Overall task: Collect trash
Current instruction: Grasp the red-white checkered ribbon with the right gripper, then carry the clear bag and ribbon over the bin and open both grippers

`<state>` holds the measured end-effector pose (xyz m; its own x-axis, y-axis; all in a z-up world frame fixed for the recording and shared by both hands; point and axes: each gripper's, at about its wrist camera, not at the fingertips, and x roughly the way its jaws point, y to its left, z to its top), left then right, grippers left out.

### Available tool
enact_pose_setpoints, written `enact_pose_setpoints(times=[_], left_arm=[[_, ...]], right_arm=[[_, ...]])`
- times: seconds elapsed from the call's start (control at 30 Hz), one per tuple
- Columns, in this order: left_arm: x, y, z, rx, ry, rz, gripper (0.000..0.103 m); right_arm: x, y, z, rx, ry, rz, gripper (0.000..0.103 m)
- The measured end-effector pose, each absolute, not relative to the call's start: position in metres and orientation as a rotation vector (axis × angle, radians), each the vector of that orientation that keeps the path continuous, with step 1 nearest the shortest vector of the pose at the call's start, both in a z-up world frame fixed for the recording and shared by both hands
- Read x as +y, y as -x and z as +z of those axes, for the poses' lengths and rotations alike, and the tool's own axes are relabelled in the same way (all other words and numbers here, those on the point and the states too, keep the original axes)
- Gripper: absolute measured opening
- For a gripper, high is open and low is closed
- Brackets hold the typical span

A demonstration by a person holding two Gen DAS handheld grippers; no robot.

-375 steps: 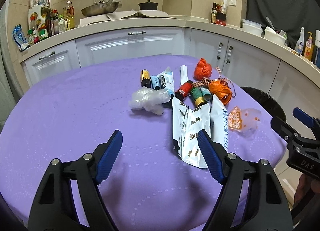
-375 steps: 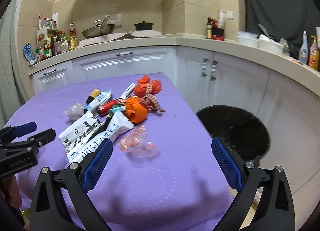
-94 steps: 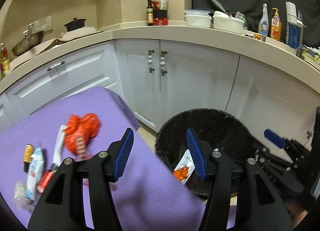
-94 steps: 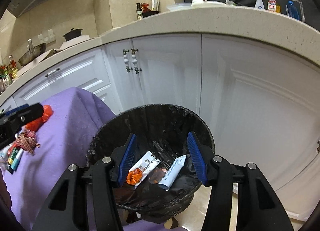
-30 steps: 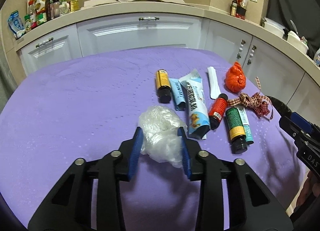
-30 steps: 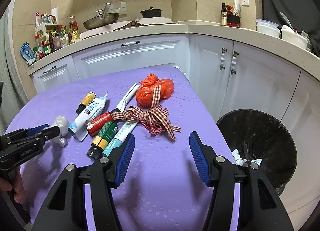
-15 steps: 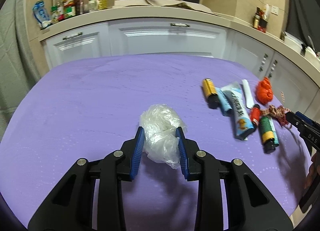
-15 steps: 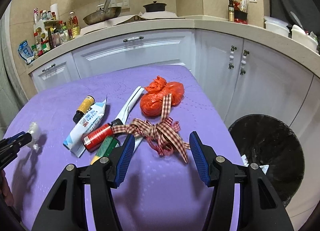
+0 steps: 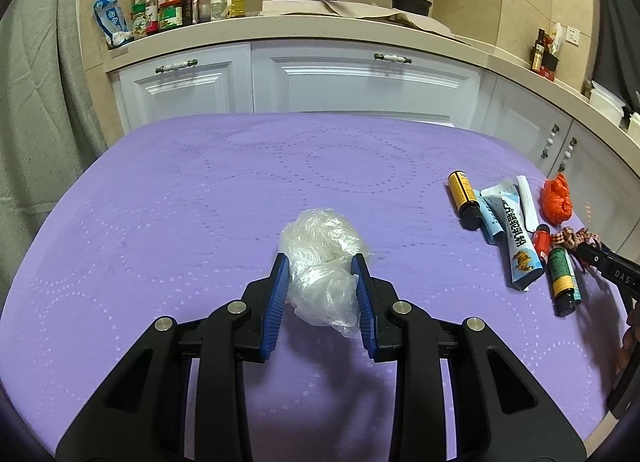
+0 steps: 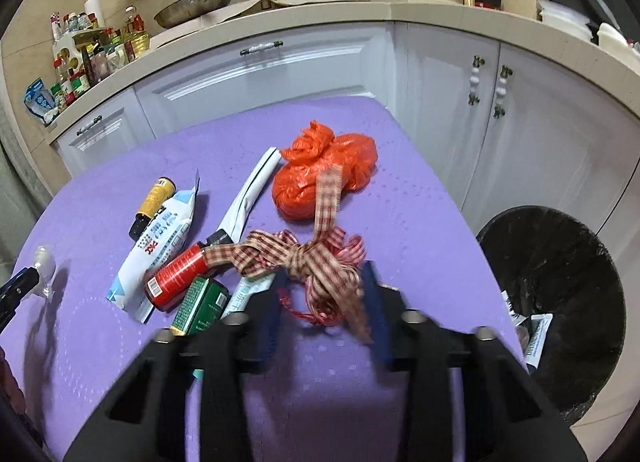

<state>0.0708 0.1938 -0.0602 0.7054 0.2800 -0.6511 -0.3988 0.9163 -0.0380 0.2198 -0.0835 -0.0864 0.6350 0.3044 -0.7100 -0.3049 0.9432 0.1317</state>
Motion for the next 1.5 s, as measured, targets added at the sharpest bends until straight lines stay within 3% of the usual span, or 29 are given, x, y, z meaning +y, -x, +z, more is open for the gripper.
enact_pose_setpoints(times=[0.2,0.67,1.5], left_arm=[[0.191,-0.072,-0.06,0.687,0.18,0.369,0.031],[0.153,-0.075,-0.038,0.637,0.153,0.295,0.03],[-0.04,-0.128,-0.003,0.546,0.019,-0.135,0.03]], right_arm=[[-0.088,-0.208,-0.081,0.777,0.012,0.349,0.015],[-0.132,-0.179,-0.054,0.676,-0.031,0.277,0.014],[-0.266,-0.143,-0.038,0.575,-0.15,-0.008,0.014]])
